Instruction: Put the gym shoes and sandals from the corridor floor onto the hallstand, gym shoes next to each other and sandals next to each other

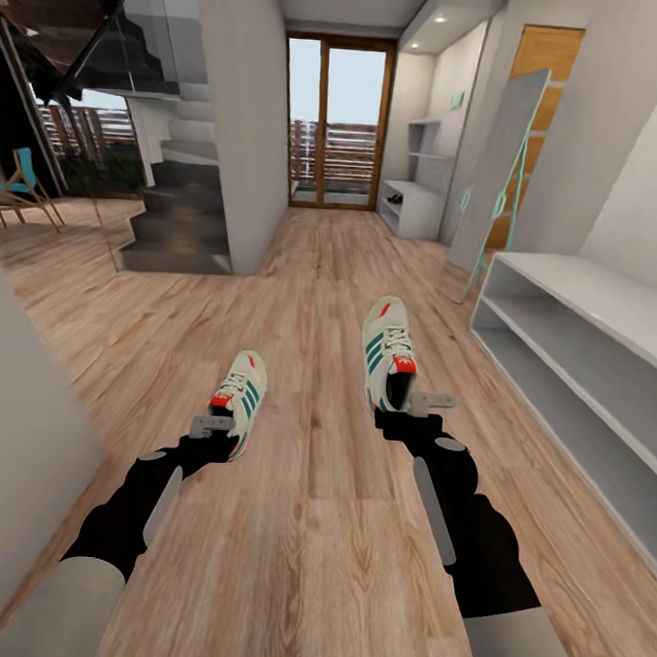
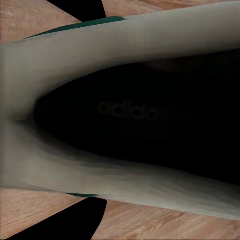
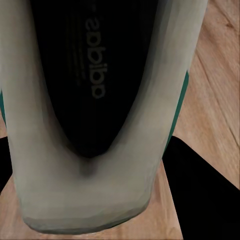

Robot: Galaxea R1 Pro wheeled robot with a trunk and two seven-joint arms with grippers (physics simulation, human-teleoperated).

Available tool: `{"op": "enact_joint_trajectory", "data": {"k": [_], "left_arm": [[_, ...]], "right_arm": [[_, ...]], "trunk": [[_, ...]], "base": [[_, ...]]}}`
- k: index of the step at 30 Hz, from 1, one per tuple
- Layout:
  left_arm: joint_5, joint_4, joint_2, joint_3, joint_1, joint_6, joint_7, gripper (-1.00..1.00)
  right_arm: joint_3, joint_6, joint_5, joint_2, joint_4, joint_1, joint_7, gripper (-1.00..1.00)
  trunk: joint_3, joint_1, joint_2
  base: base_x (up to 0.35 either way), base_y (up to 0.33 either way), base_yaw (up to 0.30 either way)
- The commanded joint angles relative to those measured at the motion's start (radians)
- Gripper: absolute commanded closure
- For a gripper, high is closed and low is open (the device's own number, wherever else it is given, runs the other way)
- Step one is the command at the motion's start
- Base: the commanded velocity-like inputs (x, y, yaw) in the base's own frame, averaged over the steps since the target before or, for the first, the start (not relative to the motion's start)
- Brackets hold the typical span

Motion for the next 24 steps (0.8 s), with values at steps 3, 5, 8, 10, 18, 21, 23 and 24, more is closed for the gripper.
{"op": "enact_joint_trajectory", "data": {"k": [3, 5, 8, 10, 18, 21, 23, 24], "left_arm": [[0.004, -0.001, -0.001, 0.002, 0.0, 0.007, -0.004, 1.0], [0.004, -0.001, -0.002, 0.002, 0.0, 0.007, -0.004, 1.0], [0.005, -0.001, -0.002, 0.001, 0.0, 0.007, -0.004, 1.0], [0.004, -0.001, -0.002, 0.001, 0.0, 0.007, -0.004, 1.0], [0.005, -0.001, -0.01, 0.001, 0.0, 0.007, -0.004, 1.0], [0.004, -0.001, -0.013, 0.001, 0.0, 0.007, -0.004, 1.0], [0.004, -0.001, -0.015, 0.001, 0.0, 0.007, -0.004, 1.0], [0.004, -0.001, -0.015, 0.001, 0.0, 0.007, -0.004, 1.0]], "right_arm": [[0.001, 0.004, -0.009, 0.0, -0.001, -0.001, -0.009, 1.0], [0.001, 0.004, -0.009, 0.0, -0.001, -0.001, -0.009, 1.0], [0.001, 0.004, -0.009, 0.0, -0.001, -0.001, -0.009, 1.0], [0.001, 0.004, -0.009, 0.0, -0.001, -0.001, -0.009, 1.0], [0.001, 0.005, -0.009, 0.0, -0.002, -0.001, -0.009, 1.0], [0.002, 0.004, -0.009, 0.0, -0.001, -0.001, -0.009, 1.0], [0.003, 0.004, -0.013, 0.0, -0.001, -0.001, -0.009, 1.0], [0.003, 0.004, -0.013, 0.0, -0.001, -0.001, -0.009, 1.0]], "trunk": [[-0.001, 0.0, 0.0], [-0.001, 0.0, 0.0], [-0.001, 0.0, 0.0], [-0.001, 0.0, 0.0], [-0.001, 0.0, 0.0], [-0.001, 0.0, 0.0], [-0.001, 0.0, 0.0], [-0.001, 0.0, 0.0]], "base": [[0.335, 0.0, 0.025], [0.335, 0.0, 0.011], [0.335, 0.0, 0.004], [0.335, 0.0, 0.001], [0.335, 0.0, 0.0], [0.335, 0.0, 0.0], [0.335, 0.0, 0.0], [0.335, 0.0, 0.0]]}}
